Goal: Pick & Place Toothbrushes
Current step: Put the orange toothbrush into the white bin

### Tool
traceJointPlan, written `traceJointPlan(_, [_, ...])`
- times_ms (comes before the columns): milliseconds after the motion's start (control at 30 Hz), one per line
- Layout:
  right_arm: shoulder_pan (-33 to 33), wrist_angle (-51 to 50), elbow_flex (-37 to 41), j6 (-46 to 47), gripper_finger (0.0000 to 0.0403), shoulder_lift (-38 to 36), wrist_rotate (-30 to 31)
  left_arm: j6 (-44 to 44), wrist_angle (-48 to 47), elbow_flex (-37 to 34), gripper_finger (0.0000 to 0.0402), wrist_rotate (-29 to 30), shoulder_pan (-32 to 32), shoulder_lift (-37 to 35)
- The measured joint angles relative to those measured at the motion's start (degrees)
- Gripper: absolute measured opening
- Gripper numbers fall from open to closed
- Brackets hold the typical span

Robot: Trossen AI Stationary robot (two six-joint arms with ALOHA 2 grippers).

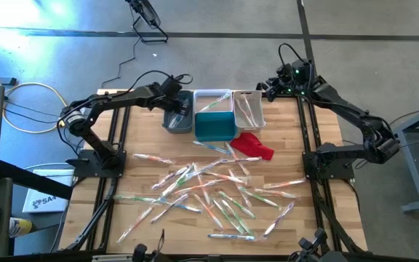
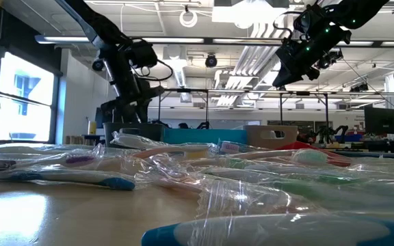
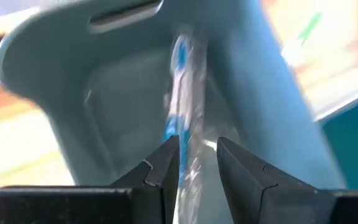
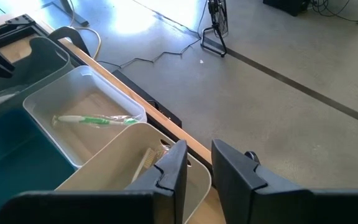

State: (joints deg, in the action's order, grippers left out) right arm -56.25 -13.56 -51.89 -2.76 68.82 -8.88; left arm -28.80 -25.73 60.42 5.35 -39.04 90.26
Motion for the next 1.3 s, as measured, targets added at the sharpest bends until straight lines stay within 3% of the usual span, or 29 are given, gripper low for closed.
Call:
traceJointPlan(233, [0.00,-0.02,-0.01,0.00,0.0067,0.00,0.00,4.47,7.19,2.17,0.0106,1.57,4.25,-1.53])
traceJointPlan(600, [0.00,-0.02,-0.01,-0.02,0.0067,0.00,0.00,11.09,1.10,4.48,0.0103,3.27,4.55,-12.45])
traceJointPlan(967, [0.00,0.00,-0.01,-0.46,0.0067,-0.01,0.00,12.02,-0.23,4.48,0.0018,2.35,4.56,-14.95])
traceJointPlan(1300, [0.00,0.00,-0.01,-0.70,0.0067,0.00,0.00,11.61,0.27,4.48,0.0007,2.23,4.56,-14.93])
